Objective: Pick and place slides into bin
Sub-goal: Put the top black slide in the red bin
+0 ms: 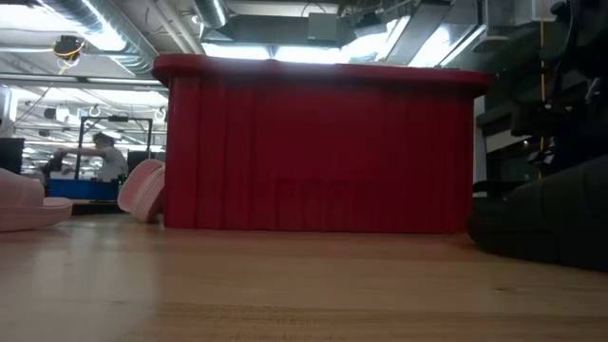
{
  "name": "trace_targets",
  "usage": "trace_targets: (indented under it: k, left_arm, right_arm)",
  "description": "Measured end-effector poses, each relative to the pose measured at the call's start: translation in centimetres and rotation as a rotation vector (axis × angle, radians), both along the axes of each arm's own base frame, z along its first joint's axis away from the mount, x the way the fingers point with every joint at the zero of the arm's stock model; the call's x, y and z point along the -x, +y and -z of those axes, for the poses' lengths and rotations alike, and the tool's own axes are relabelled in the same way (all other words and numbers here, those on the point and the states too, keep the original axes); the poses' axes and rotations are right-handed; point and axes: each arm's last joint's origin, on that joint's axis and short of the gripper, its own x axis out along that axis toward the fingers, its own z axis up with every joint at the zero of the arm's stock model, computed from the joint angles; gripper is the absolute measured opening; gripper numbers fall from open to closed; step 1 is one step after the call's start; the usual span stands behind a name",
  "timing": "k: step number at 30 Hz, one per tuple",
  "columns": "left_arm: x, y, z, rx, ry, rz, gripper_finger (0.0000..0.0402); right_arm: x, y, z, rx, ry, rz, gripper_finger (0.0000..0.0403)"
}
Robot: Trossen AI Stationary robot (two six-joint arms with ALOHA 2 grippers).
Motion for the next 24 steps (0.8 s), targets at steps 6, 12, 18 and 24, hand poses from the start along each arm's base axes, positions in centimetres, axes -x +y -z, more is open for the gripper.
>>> trace_targets:
  k: [6, 12, 18, 24]
  left_arm:
    - [0.0, 0.0, 0.0, 0.0, 0.0, 0.0, 0.0001]
    - [0.0, 0.0, 0.0, 0.0, 0.0, 0.0, 0.0001]
    - [0.0, 0.0, 0.0, 0.0, 0.0, 0.0, 0.0001]
    - [0.0, 0.0, 0.0, 0.0, 0.0, 0.0, 0.0001]
  right_arm:
    - [-0.12, 0.0, 0.54, 0.027, 0.026, 0.013, 0.0151]
    - [-0.28, 0.01, 0.74, 0.042, 0.03, 0.022, 0.0133]
    - [-0.35, 0.01, 0.74, 0.028, 0.018, 0.056, 0.0043]
    - [-0.39, 0.04, 0.73, -0.012, 0.004, 0.118, 0.0022]
